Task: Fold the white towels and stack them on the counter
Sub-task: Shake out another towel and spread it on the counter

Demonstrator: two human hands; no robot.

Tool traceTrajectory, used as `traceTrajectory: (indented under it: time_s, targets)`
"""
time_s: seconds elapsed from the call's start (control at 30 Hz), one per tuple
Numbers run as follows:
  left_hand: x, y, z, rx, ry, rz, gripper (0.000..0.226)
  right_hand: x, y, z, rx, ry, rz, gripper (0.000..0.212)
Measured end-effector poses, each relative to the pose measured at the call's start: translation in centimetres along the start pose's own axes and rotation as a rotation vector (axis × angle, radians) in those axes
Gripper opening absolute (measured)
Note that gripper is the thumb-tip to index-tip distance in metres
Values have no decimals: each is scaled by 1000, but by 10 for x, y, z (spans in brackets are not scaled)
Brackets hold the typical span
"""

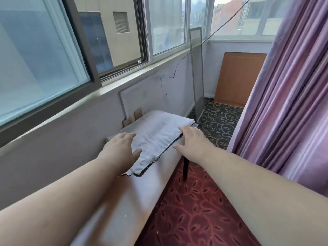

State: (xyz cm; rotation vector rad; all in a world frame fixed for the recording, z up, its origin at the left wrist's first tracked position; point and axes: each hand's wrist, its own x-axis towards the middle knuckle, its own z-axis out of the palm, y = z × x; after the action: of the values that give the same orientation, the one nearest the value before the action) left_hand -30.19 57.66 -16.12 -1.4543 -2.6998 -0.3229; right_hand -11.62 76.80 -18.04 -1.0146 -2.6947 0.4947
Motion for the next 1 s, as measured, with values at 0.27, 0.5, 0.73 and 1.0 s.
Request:
traceTrajectory:
  time_s: [0.27, 0.5, 0.73, 1.0]
  targets:
    - [64, 19, 69, 25, -38, -262, 68, 119, 67, 34, -63, -143, -218, 82]
    - [98, 46, 116, -6, -90, -527, 71, 210, 111, 37, -157, -326, -346, 84]
    - [116, 23, 131, 28, -146, -685, 69, 277, 100, 69, -122, -437, -412, 82]
    - [175, -31, 156, 48, -252, -706, 72, 344, 76, 119, -139, -508, -395, 81]
